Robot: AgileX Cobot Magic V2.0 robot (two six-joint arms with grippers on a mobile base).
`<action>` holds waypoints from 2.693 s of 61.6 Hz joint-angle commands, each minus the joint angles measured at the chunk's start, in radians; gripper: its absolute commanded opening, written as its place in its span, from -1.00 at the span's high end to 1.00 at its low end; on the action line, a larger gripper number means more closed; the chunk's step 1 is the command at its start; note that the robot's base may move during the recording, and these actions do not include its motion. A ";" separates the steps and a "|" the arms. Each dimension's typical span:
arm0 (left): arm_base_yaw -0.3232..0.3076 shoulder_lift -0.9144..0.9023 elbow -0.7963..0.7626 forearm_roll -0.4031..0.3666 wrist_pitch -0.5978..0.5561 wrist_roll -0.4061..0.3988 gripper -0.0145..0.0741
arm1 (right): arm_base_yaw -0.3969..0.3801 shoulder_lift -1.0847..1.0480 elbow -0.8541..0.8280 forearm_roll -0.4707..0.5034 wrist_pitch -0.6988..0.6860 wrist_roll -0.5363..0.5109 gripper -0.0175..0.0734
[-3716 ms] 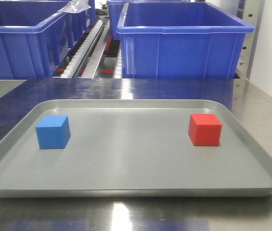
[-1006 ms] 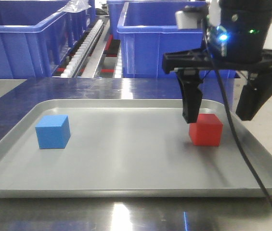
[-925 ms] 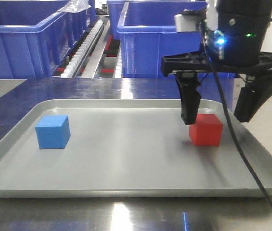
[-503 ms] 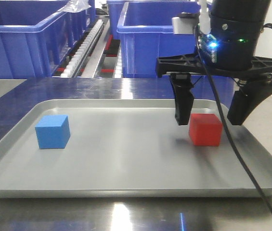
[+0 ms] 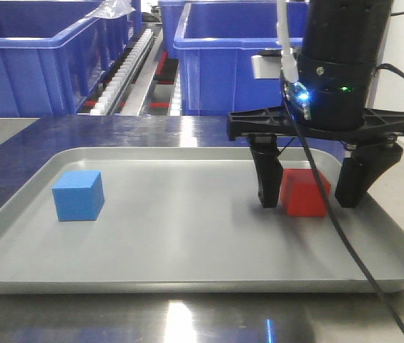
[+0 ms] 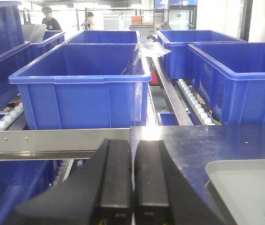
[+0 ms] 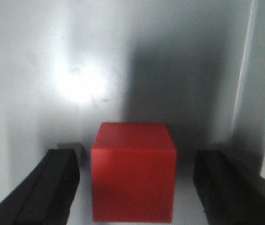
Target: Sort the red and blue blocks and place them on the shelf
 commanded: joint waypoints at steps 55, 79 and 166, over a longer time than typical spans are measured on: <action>-0.007 -0.014 0.027 -0.009 -0.082 -0.006 0.39 | -0.105 -0.335 0.192 0.161 -0.305 -0.590 0.45; -0.007 -0.014 0.027 -0.009 -0.082 -0.006 0.39 | -0.363 -0.706 0.511 0.106 -0.528 -0.584 0.45; -0.007 -0.014 0.027 -0.009 -0.082 -0.006 0.39 | -0.492 -1.535 0.977 0.004 -0.929 -0.490 0.45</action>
